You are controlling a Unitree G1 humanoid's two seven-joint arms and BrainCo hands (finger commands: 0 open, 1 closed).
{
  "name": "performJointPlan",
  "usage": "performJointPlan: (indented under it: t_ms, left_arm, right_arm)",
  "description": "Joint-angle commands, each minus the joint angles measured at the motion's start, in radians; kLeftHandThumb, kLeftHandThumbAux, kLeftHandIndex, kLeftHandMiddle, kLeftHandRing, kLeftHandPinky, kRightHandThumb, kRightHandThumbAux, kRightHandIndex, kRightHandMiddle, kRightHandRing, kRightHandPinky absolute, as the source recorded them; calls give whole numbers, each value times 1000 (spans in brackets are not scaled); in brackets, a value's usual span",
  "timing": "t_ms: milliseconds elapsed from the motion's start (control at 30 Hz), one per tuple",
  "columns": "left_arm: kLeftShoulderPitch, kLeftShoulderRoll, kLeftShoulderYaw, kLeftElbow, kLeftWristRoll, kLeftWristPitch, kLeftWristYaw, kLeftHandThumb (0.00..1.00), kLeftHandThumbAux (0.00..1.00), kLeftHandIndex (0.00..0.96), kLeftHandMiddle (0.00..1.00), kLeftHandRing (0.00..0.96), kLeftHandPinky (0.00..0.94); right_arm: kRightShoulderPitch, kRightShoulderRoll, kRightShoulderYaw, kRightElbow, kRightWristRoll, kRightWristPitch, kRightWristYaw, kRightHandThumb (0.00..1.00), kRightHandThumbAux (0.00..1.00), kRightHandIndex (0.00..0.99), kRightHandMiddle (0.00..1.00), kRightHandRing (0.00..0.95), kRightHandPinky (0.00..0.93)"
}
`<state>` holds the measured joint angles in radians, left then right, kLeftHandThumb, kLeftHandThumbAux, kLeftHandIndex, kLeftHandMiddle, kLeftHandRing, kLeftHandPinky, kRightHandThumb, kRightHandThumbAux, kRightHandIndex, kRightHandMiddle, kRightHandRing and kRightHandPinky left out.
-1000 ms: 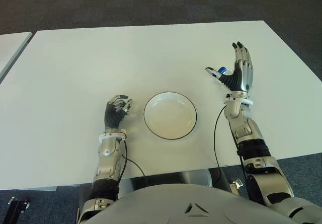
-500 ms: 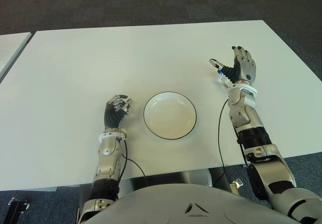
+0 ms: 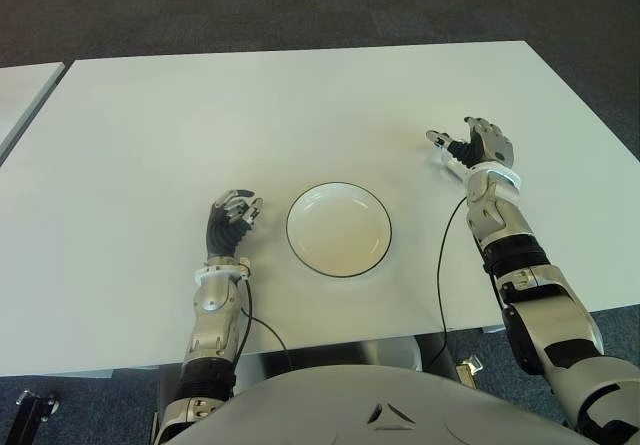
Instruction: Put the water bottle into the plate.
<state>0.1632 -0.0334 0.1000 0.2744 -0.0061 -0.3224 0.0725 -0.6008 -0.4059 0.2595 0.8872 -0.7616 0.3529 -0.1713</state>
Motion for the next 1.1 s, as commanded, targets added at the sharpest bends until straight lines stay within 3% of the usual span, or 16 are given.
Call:
performJointPlan:
  t_ms: [33, 233, 500, 1100]
  left_arm:
    - [18, -6, -3, 11, 15, 21, 22, 705, 720, 434, 745, 735, 735]
    - [21, -4, -5, 2, 5, 22, 9, 704, 721, 434, 748, 738, 740]
    - [24, -8, -1, -4, 2, 30, 17, 704, 721, 433, 742, 734, 733]
    - [21, -9, 4, -2, -17, 31, 6, 704, 721, 433, 738, 732, 734]
  right_arm:
    - [-38, 15, 50, 162, 7, -43, -21, 593, 114, 0, 0, 0, 0]
    - [-69, 20, 110, 311, 1, -73, -24, 591, 123, 0, 0, 0, 0]
    - [-66, 30, 164, 399, 10, -66, 23, 595, 135, 0, 0, 0, 0]
    - [-64, 78, 227, 464, 24, 34, 123, 597, 188, 0, 0, 0, 0]
